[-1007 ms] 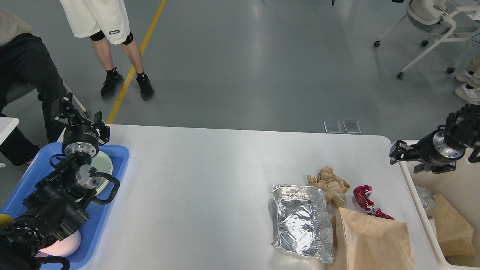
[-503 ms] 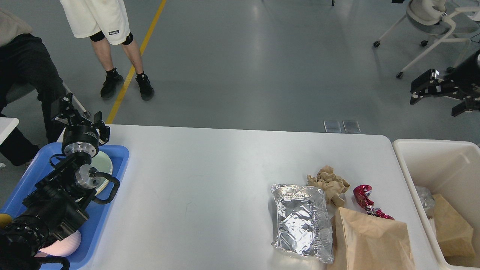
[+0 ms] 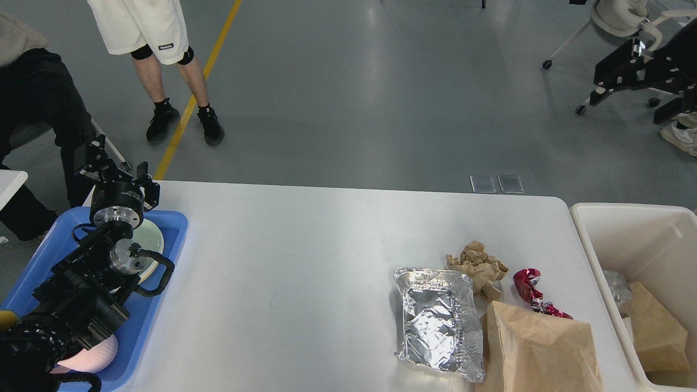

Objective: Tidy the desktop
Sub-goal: 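Raise the right gripper up away from the red wrapper, then lower the right gripper onto the red wrapper, then grasp the red wrapper with the right gripper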

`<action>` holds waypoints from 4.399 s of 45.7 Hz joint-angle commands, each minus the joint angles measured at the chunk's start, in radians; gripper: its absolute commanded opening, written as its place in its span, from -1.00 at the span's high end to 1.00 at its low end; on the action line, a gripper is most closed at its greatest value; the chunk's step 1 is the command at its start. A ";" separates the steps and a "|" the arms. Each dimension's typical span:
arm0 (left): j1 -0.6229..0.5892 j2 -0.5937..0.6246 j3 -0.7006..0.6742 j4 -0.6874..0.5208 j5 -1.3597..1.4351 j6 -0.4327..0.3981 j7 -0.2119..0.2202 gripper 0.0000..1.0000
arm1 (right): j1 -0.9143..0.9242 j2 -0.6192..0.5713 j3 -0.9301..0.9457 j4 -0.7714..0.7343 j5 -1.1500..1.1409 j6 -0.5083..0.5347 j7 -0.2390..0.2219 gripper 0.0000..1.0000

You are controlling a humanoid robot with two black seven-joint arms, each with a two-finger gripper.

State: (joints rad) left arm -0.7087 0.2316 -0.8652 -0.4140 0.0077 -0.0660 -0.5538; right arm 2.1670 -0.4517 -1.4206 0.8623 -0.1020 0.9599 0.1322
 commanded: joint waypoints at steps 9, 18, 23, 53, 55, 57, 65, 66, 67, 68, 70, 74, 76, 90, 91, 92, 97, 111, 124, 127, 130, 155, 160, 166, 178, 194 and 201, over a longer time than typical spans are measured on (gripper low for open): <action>0.000 0.000 0.000 0.000 0.000 0.000 0.000 -0.93 | 0.013 0.100 0.005 -0.006 -0.041 0.000 0.000 -0.95; 0.000 0.000 0.000 0.000 0.000 0.000 0.000 -0.93 | -0.010 0.172 0.012 -0.003 -0.087 -0.047 -0.002 -0.95; 0.000 0.000 0.000 0.000 0.000 0.000 0.000 -0.93 | -0.053 0.217 0.022 -0.002 -0.130 -0.055 -0.006 -0.94; 0.000 0.000 0.000 0.000 0.000 0.000 0.000 -0.93 | -0.412 0.419 0.107 0.001 -0.315 -0.167 -0.013 -0.94; 0.000 0.000 0.000 0.000 0.000 0.000 0.000 -0.93 | -0.433 0.427 0.111 0.001 -0.315 -0.168 -0.013 -0.94; 0.000 0.000 0.000 0.000 0.000 0.000 0.000 -0.93 | -0.460 0.432 0.111 0.000 -0.315 -0.168 -0.013 -0.94; 0.000 0.000 0.000 0.000 0.000 0.000 0.000 -0.93 | -0.549 0.441 0.134 -0.005 -0.315 -0.202 -0.014 -0.94; 0.000 0.000 0.000 0.000 0.000 0.000 0.000 -0.93 | -0.561 0.442 0.137 -0.006 -0.314 -0.208 -0.013 -0.94; 0.000 0.000 0.000 0.000 0.000 0.000 0.000 -0.93 | -0.570 0.443 0.138 -0.008 -0.314 -0.216 -0.014 -0.94; 0.000 0.000 0.000 0.000 0.000 0.000 0.000 -0.93 | -0.579 0.443 0.140 -0.009 -0.312 -0.223 -0.013 -0.94; 0.000 0.000 0.000 0.000 0.000 0.000 0.000 -0.93 | -0.596 0.443 0.140 -0.012 -0.311 -0.237 -0.013 -0.94; 0.000 0.000 0.000 0.000 0.000 0.000 0.000 -0.93 | -0.628 0.443 0.140 -0.016 -0.305 -0.268 -0.013 -0.94; 0.000 0.000 0.000 0.000 0.000 0.000 0.000 -0.93 | -0.650 0.443 0.140 -0.028 -0.303 -0.285 -0.013 -0.94; 0.000 0.000 0.000 0.000 0.000 0.000 0.000 -0.93 | -0.823 0.429 0.140 -0.143 -0.301 -0.406 -0.011 -0.94; 0.000 0.000 0.000 0.000 0.000 0.000 0.000 -0.93 | -0.831 0.427 0.140 -0.150 -0.301 -0.414 -0.011 -0.94; 0.000 0.000 0.000 0.000 0.000 0.000 0.000 -0.93 | -0.835 0.426 0.140 -0.155 -0.301 -0.420 -0.011 -0.94; 0.000 0.000 0.000 0.000 0.000 0.000 0.000 -0.93 | -0.851 0.412 0.138 -0.167 -0.301 -0.438 -0.011 -0.94; 0.000 0.000 0.000 0.000 0.000 0.000 0.000 -0.93 | -0.848 0.340 0.123 -0.184 -0.311 -0.454 -0.008 -0.94; 0.000 0.000 0.000 0.000 0.000 0.000 0.000 -0.93 | -0.857 0.331 0.120 -0.187 -0.309 -0.455 -0.006 -0.94; 0.000 0.000 0.000 0.000 0.000 0.000 0.000 -0.93 | -0.865 0.329 0.121 -0.187 -0.302 -0.458 -0.006 -0.94; 0.000 0.000 0.000 0.000 0.000 0.000 0.000 -0.93 | -0.878 0.329 0.123 -0.192 -0.300 -0.463 -0.006 -0.94; 0.000 0.000 0.000 0.000 0.000 0.000 0.000 -0.93 | -0.972 0.315 0.141 -0.252 -0.297 -0.563 -0.006 -0.78; 0.000 0.000 0.000 0.000 0.000 0.000 0.000 -0.93 | -0.977 0.314 0.143 -0.252 -0.289 -0.567 -0.008 -0.59; 0.000 0.000 0.000 0.000 0.000 0.000 0.000 -0.93 | -0.978 0.311 0.143 -0.252 -0.249 -0.566 -0.008 -0.27; 0.000 0.000 0.000 0.000 0.000 0.000 0.000 -0.93 | -0.984 0.308 0.146 -0.250 -0.239 -0.553 -0.005 0.33; 0.000 0.000 0.000 0.000 0.000 0.000 0.000 -0.93 | -0.964 0.300 0.146 -0.246 -0.219 -0.547 -0.003 0.82; 0.000 0.000 0.000 0.000 0.000 0.000 0.000 -0.93 | -0.952 0.298 0.146 -0.246 -0.219 -0.533 -0.002 0.90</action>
State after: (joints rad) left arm -0.7087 0.2316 -0.8652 -0.4140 0.0077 -0.0660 -0.5538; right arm 1.2045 -0.1526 -1.2747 0.6166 -0.3206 0.4135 0.1300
